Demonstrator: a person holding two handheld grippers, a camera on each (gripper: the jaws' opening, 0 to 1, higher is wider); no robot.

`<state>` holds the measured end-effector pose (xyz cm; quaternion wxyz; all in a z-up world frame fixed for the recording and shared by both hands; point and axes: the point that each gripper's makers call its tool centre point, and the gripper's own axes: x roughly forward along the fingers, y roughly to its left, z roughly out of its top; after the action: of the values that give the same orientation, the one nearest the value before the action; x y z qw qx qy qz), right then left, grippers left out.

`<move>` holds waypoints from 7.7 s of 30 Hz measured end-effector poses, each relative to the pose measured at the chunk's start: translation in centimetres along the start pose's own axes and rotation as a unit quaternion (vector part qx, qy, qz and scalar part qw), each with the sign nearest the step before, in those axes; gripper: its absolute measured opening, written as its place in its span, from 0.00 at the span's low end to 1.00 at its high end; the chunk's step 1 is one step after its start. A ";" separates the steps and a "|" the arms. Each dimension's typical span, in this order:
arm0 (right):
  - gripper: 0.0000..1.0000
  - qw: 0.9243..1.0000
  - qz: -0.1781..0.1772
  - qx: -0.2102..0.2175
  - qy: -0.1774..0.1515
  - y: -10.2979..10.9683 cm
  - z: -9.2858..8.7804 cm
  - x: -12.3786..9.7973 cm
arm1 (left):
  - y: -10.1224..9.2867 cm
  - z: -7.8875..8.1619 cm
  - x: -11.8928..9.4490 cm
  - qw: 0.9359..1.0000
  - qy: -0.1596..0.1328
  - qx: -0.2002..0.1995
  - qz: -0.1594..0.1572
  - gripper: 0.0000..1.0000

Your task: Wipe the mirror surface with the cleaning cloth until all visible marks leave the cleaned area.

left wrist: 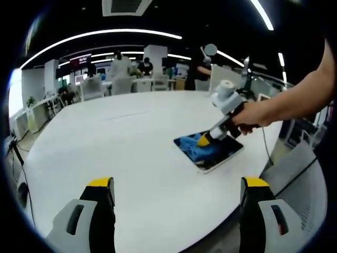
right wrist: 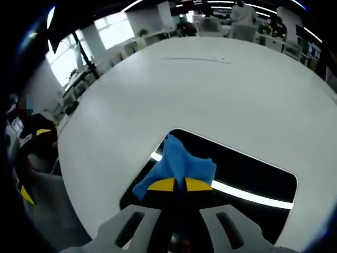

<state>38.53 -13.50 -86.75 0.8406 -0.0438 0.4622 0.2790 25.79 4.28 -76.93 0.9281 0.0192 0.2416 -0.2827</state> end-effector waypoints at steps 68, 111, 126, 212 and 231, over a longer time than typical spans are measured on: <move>0.00 0.999 -0.034 0.033 0.004 -8.9 -3.6 -4.6 | 0.3 0.0 0.0 1.000 0.000 0.004 0.005 0.99; 0.00 0.995 -0.054 0.078 0.021 -13.5 -5.7 -6.9 | 0.4 -0.2 0.1 1.000 0.004 0.008 0.008 0.99; 0.00 0.995 -0.071 0.066 0.004 -13.4 -5.6 -6.9 | 0.1 -0.2 0.2 1.000 0.004 -0.001 0.000 0.99; 0.00 0.991 -0.073 0.114 0.007 -9.7 -9.6 -8.8 | -0.2 -0.6 0.2 1.000 0.017 0.009 -0.004 0.99; 0.00 0.989 -0.080 0.122 0.018 -9.4 -9.8 -8.8 | -0.3 -0.7 0.2 1.000 0.018 0.010 -0.006 0.99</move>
<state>32.29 -28.48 -86.97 0.8507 0.0169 0.5030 0.1513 25.51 4.03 -77.59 0.9216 0.0322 0.2558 -0.2903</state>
